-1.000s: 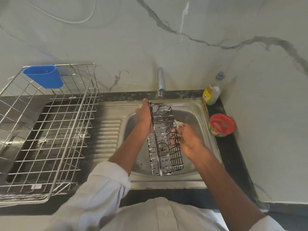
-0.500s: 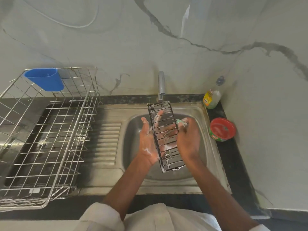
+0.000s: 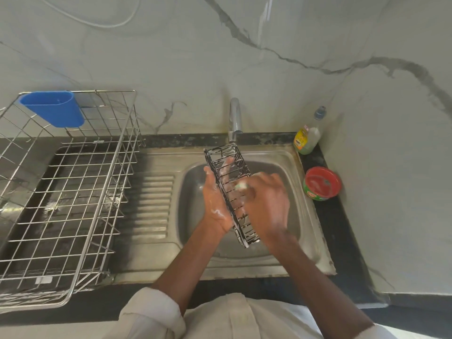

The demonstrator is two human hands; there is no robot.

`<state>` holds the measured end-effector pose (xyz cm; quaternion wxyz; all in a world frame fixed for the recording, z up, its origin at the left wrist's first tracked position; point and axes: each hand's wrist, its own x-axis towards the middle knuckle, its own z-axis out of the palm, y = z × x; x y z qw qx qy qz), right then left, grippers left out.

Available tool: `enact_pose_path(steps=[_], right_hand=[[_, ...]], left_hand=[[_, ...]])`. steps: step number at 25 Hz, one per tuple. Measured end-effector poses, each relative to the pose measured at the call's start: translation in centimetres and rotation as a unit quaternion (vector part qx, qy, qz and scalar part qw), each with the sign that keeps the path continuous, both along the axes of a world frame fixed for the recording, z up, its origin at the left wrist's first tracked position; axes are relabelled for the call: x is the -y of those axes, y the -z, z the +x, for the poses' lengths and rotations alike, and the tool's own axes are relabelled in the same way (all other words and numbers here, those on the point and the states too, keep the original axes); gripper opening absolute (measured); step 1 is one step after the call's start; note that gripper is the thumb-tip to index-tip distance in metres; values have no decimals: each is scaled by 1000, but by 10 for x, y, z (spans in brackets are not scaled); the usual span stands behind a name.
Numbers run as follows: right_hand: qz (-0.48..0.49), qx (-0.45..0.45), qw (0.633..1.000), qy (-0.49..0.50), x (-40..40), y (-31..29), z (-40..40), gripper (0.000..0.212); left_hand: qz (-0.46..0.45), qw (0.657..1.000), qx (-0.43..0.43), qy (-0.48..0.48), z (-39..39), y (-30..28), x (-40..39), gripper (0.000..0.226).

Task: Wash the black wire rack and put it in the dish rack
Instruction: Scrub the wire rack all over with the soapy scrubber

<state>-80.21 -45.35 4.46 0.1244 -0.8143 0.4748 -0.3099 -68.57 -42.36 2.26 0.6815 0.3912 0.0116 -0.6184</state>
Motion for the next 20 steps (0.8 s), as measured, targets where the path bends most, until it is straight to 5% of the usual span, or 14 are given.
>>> enact_pose_path(steps=[2,5,9,13,17,20], right_hand=[[46,29,995,80,6,-5,10,24],[50,26,998,-8,-8,-2,26,24],[63,75,988,121,15,-1,17,23],[67,56,995,-43,-21,-3,32,25],[68,-9,997,44,-15,9,-8,27],[71,5,997,-19,-28,11,1,27]], left_hand=[[24,1000,19,6,-2,-3,-1,71],[-3,1000,25,9,-1,-4,-3,68],[22,998,46,31,2,-2,-3,72],[-24,999,-22,15,-1,8,-1,61],[-22,1000,-13,14,9,17,-3,75],[-23,999,-10,-26,12,22,3,68]])
